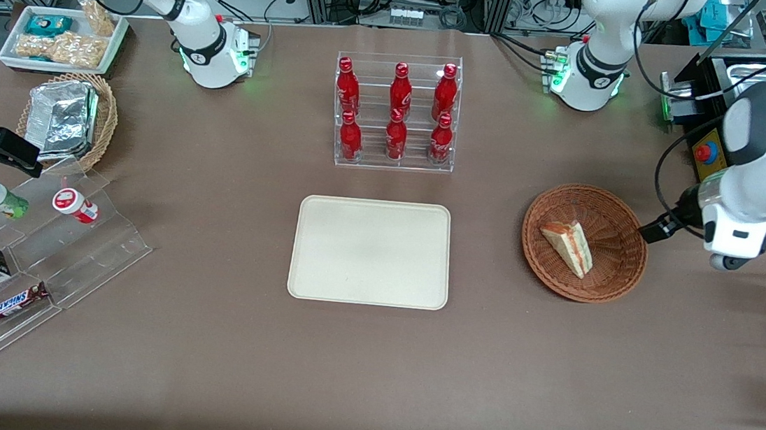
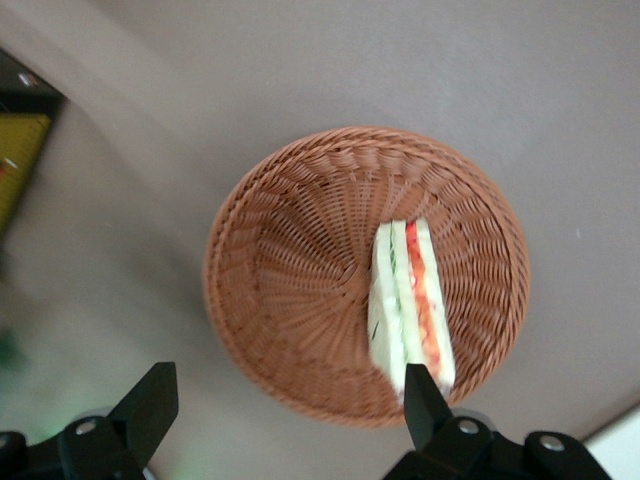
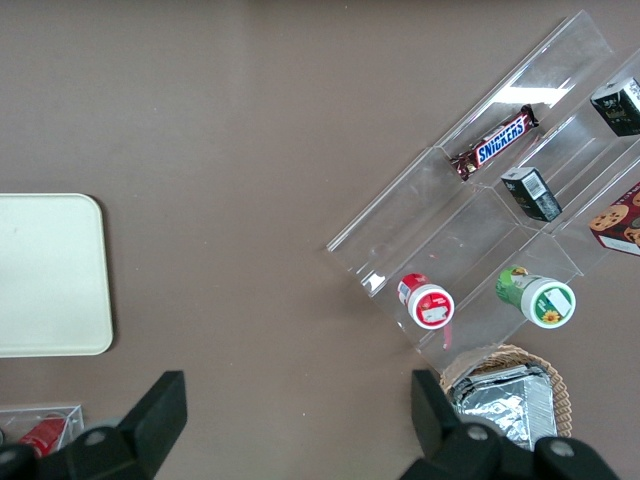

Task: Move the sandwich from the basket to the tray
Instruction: 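Lower the open left gripper over the sandwich in the wicker basket, then close the left gripper on the wrapped sandwich and lift it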

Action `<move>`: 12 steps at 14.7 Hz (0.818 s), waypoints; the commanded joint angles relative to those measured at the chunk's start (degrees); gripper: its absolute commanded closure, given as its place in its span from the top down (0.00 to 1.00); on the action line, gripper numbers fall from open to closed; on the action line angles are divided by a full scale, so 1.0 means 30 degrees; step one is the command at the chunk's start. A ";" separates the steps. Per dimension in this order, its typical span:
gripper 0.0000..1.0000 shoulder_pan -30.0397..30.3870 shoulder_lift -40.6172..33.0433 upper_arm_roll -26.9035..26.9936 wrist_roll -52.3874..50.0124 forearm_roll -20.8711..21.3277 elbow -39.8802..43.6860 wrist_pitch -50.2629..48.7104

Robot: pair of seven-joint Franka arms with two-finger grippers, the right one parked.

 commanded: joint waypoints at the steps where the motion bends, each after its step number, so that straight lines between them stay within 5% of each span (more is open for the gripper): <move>1: 1.00 -0.0074 -0.0644 -0.0311 -0.1808 -0.0443 -0.1811 0.1790; 12: 1.00 -0.2388 0.3249 -0.0459 -0.1897 -0.0443 -0.1524 0.6069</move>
